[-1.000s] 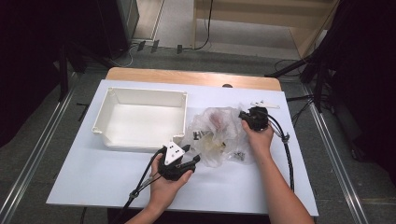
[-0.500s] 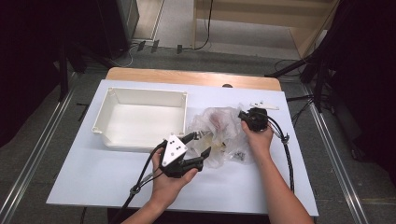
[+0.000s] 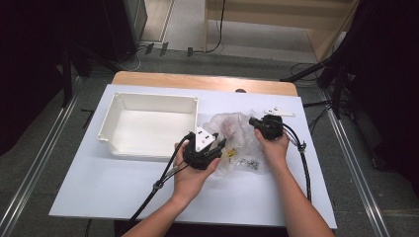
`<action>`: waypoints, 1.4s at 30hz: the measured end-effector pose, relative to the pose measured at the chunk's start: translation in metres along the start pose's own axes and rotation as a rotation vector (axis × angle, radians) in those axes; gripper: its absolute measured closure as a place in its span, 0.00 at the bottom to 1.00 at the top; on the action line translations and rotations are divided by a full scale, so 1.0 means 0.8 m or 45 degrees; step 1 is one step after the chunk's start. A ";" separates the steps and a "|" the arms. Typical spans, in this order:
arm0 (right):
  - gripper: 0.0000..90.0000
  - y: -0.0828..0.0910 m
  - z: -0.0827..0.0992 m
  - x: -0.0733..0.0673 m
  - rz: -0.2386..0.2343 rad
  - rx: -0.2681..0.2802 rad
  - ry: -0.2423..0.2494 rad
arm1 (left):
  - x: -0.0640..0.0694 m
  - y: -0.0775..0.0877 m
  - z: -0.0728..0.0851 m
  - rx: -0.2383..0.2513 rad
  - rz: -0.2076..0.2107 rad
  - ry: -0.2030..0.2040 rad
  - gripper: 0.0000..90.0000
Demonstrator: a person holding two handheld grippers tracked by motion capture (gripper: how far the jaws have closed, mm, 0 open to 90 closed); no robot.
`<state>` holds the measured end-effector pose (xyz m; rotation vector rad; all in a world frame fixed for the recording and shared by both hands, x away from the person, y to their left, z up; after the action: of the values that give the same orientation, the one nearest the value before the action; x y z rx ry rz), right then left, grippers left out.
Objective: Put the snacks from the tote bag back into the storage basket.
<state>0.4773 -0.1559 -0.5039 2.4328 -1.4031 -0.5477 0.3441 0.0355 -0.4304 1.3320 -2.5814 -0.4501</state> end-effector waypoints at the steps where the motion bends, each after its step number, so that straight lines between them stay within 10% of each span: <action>1: 1.00 0.001 0.000 -0.001 -0.004 -0.001 0.003 | -0.002 -0.002 0.004 -0.008 -0.012 0.006 0.86; 4: 1.00 0.005 -0.005 -0.005 -0.019 0.018 0.011 | -0.006 -0.008 0.019 -0.042 -0.021 0.020 1.00; 21: 1.00 0.021 -0.025 -0.001 -0.027 0.084 0.003 | -0.023 -0.029 0.096 -0.303 -0.060 -0.092 1.00; 28: 0.99 0.024 -0.026 -0.001 -0.007 0.082 0.018 | -0.024 -0.029 0.100 -0.325 -0.076 -0.102 1.00; 35: 0.60 0.045 -0.031 -0.014 -0.039 0.087 0.066 | -0.026 -0.025 0.098 -0.285 -0.045 -0.061 1.00; 42: 0.60 0.084 -0.033 -0.019 -0.038 0.154 0.079 | -0.027 -0.022 0.096 -0.241 -0.051 -0.049 1.00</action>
<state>0.4311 -0.1744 -0.4497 2.5454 -1.4150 -0.4016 0.3456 0.0571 -0.5091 1.3237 -2.4734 -0.7146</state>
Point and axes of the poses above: each handheld gripper's, and its own axes: y roughly backward along the jaws, z roughly out of its underside, x roughly to its right, the point moved 6 cm from there along -y, roughly forward along the jaws, and after that the axes turned 6 degrees about x, right-handed, at the moved point
